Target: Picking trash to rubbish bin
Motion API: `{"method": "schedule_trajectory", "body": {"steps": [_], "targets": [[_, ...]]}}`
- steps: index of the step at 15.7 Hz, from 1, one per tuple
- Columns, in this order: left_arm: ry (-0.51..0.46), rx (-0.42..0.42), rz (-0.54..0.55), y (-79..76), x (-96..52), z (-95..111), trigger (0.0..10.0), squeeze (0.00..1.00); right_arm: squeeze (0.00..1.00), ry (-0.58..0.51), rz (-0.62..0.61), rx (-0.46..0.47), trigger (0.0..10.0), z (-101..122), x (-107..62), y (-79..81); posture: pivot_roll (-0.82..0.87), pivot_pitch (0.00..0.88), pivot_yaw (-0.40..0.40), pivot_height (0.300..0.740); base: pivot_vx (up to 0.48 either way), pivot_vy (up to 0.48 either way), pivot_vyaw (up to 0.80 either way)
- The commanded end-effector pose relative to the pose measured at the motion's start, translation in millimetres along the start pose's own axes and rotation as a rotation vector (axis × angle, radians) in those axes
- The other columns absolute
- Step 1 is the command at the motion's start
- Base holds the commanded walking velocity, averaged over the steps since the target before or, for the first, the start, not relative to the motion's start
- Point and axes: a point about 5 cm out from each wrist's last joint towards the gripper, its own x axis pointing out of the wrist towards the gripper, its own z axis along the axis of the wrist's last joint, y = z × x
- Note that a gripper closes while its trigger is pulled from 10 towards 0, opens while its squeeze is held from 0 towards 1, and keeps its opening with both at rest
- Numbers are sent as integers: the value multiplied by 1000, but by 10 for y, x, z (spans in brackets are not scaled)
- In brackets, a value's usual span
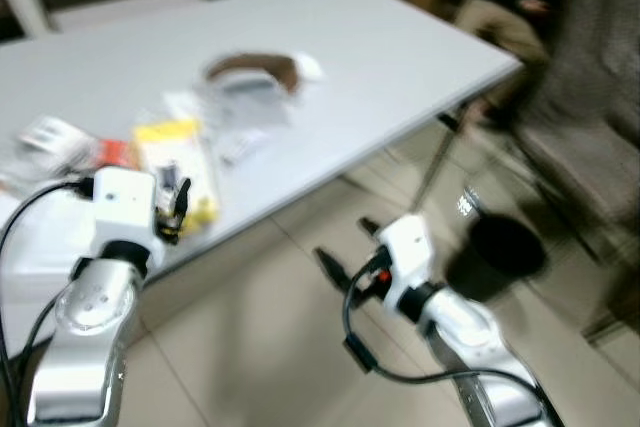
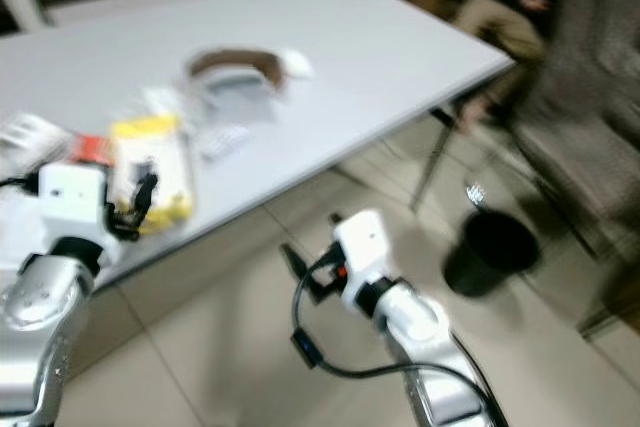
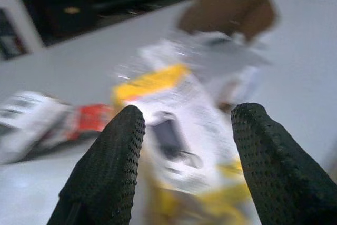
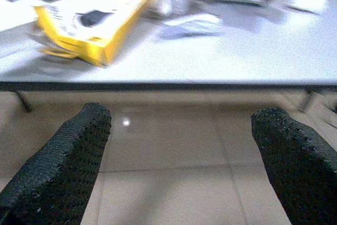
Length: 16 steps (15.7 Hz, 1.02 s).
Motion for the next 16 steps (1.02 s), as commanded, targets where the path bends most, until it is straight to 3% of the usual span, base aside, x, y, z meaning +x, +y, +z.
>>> {"method": "schedule_trajectory", "body": {"steps": [1, 3, 4, 7, 8, 9, 12, 16], "targets": [[-9, 3, -12, -37, -18, 28, 10000, 0, 0, 0, -12, -7, 10000, -18, -57, -65, 38, 38, -65, 740, 289, 0, 800], [-6, 8, -12, -7, -25, 22, 10000, 0, 0, -34, -9, 6, 10000, -4, -48, -33, 42, 31, -55, 740, 287, 0, 800], [-8, -17, -35, -29, 3, 20, 10000, 0, 0, -67, -54, 58, 10000, 18, -57, -61, 46, 25, -52, 740, 244, 0, 0], [-2, -91, -143, -167, 136, -12, 10000, 0, 0, -137, -123, 77, 10000, 73, -129, -97, 27, 15, -34, 740, 0, 0, 0], [36, -138, -167, -209, 230, -64, 10000, 725, 0, -137, -139, 65, 10000, 75, -158, -132, 17, 8, -26, 740, 0, 0, 0], [46, -154, -174, -222, 277, -80, 10000, 1000, 0, -137, -147, 61, 10000, 76, -168, -156, 11, 10, -21, 740, 0, 0, 0], [78, -238, -198, -272, 421, -147, 10000, 1000, 0, -144, -201, 44, 10000, 105, -223, -269, -27, 11, -9, 740, 0, 0, 0], [153, -264, -133, -161, 647, -317, 10000, 1000, 0, -144, -209, 56, 10000, 150, -223, -319, -31, 58, -21, 740, 0, 0, 0]]}}
